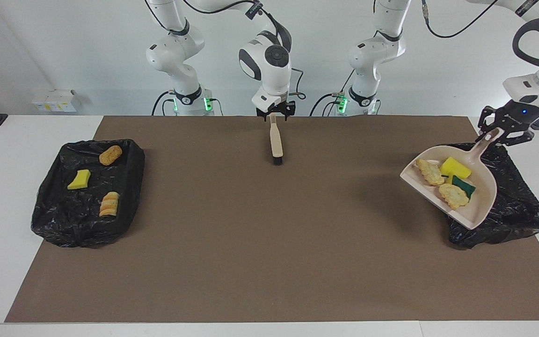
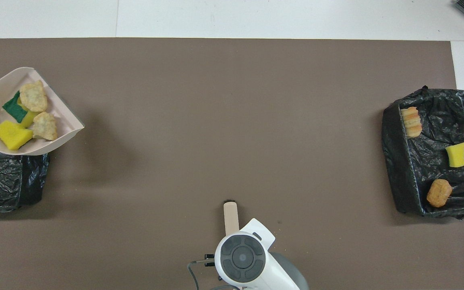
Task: Sweep and dump trash in bin
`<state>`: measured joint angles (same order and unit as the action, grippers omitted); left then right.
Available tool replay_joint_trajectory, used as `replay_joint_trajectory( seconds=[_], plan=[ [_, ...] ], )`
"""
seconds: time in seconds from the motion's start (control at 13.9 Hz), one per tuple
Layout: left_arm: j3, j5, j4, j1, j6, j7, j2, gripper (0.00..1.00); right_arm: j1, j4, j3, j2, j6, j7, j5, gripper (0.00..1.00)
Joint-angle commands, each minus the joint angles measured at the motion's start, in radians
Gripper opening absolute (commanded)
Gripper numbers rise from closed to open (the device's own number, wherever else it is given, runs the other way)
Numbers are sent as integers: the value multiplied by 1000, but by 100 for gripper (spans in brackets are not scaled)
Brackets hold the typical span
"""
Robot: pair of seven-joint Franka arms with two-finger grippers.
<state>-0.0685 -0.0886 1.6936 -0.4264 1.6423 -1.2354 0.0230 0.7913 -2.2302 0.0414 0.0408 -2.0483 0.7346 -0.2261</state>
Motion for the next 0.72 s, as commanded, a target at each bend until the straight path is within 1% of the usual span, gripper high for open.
replay_joint_trajectory(
  seconds=[0.0, 0.14, 0.22, 0.36, 0.51, 0.58, 0.65],
  plan=[
    [-2, 98, -129, -23, -84, -9, 72, 0, -69, 104, 3, -6, 89, -33, 68, 100],
    [1, 113, -158, -84, -59, -44, 93, 0, -133, 177, 3, -9, 150, -107, 103, 100],
    [3, 131, -189, -95, -43, -88, 112, 0, -167, 213, 3, -18, 189, -163, 116, 100],
    [4, 213, -232, -113, 6, -157, 146, 0, -236, 306, 3, -39, 273, -260, 164, 100],
    [6, 251, -252, -136, 28, -252, 155, 0, -299, 381, 3, -55, 332, -331, 204, 100],
    [4, 262, -252, -153, 42, -313, 155, 0, -328, 405, 0, -55, 347, -380, 211, 100],
    [3, 292, -252, -149, 53, -361, 156, 0, -366, 420, 0, -53, 359, -455, 218, 100]
  ],
)
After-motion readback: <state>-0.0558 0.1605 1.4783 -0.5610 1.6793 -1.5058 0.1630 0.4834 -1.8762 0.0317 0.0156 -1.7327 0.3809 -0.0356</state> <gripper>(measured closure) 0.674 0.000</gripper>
